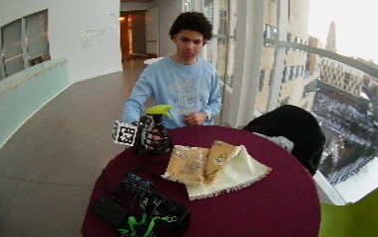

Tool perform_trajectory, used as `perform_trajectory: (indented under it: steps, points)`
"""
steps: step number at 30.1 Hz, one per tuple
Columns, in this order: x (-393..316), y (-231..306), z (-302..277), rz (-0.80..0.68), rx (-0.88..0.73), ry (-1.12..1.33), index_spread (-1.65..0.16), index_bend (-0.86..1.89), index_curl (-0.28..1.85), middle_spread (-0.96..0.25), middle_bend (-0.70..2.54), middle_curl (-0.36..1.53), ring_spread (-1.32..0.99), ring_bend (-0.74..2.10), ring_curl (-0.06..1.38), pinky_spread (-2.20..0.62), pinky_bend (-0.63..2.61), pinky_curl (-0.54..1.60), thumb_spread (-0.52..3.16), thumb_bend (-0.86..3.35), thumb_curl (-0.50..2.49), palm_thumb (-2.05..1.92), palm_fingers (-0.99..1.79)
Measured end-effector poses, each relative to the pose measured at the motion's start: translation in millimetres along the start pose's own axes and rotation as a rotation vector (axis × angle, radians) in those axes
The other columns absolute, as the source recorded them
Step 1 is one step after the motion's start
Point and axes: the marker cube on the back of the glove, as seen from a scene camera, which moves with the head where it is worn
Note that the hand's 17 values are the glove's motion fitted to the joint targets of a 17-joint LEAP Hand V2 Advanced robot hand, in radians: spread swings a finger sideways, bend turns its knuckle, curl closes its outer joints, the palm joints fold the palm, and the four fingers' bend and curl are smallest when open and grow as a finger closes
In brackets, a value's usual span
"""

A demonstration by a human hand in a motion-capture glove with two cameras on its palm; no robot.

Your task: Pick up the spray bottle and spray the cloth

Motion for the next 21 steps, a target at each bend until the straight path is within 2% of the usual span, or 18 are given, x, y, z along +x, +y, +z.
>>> perform_trajectory:
  steps: [5, 13, 16, 21]
  points:
    - [-3.4, 4.9, -3.3, 0.032, -0.024, 0.018, -0.28, 0.1, 0.27, -0.1, 0.28, 0.43, -0.11, 0.51, 0.41, -0.15, 0.45, 0.42, 0.9, 0.0, 0.4, 0.87, 1.29]
    - [-32.1, -30.2, -36.6, 0.101, 0.086, 0.192, -0.26, 0.12, 0.29, -0.09, 0.32, 0.45, -0.1, 0.54, 0.42, -0.2, 0.51, 0.44, 0.88, -0.02, 0.43, 0.89, 1.27]
    - [-48.0, -44.7, -53.7, 0.091, 0.026, 0.278, -0.25, 0.13, 0.29, -0.09, 0.33, 0.45, -0.1, 0.55, 0.42, -0.2, 0.51, 0.44, 0.88, -0.02, 0.44, 0.89, 1.26]
    - [-68.3, -78.5, -71.9, 0.17, -0.011, 0.469, -0.24, 0.14, 0.3, -0.09, 0.34, 0.45, -0.1, 0.56, 0.42, -0.21, 0.52, 0.44, 0.87, -0.03, 0.45, 0.89, 1.26]
